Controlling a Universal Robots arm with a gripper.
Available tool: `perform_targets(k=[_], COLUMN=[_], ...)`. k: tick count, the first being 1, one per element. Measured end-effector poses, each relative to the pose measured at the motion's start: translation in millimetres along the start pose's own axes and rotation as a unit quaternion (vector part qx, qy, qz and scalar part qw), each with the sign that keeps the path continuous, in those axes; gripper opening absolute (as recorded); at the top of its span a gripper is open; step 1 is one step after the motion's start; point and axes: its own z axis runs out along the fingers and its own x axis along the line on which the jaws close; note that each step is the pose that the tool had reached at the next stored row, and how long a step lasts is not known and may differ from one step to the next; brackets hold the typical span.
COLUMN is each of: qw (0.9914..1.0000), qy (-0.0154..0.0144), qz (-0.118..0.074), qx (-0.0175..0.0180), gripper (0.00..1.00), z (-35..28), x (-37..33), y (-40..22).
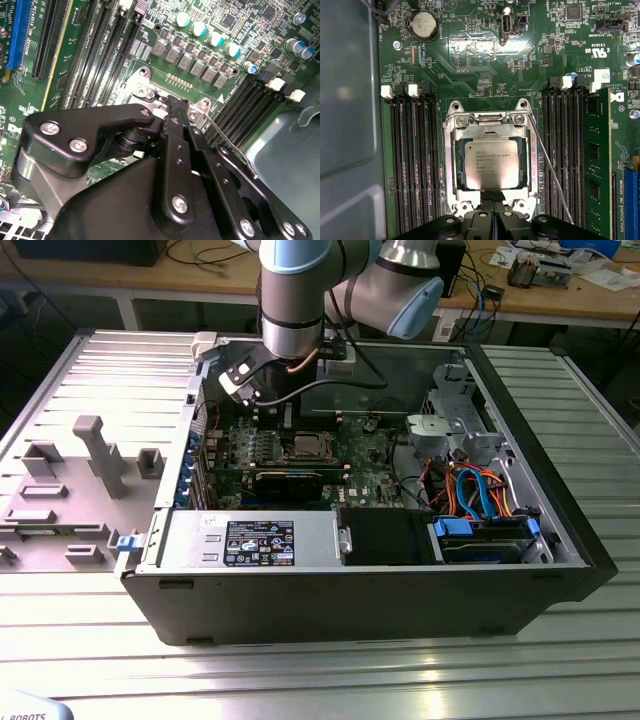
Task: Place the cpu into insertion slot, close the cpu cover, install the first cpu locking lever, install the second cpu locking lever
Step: 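Close the cpu cover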
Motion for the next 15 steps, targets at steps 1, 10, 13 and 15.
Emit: perform_targets(k=[1, 10, 13, 15], qw=[1.00000, 1.00000, 1.00000, 1.00000], qy=[0.0002, 0.0006, 0.0005, 0.0004], qz=[0.000, 0.000, 0.000, 0.000], qx=[0.0000, -0.0002, -0.0002, -0.0001], gripper=[0.11, 0.11, 0.11, 0.11], z=[0.2, -1.7, -4.2, -5.3], x=[0.0, 0.1, 0.1, 0.0], y=[0.0, 0.1, 0.0, 0.0])
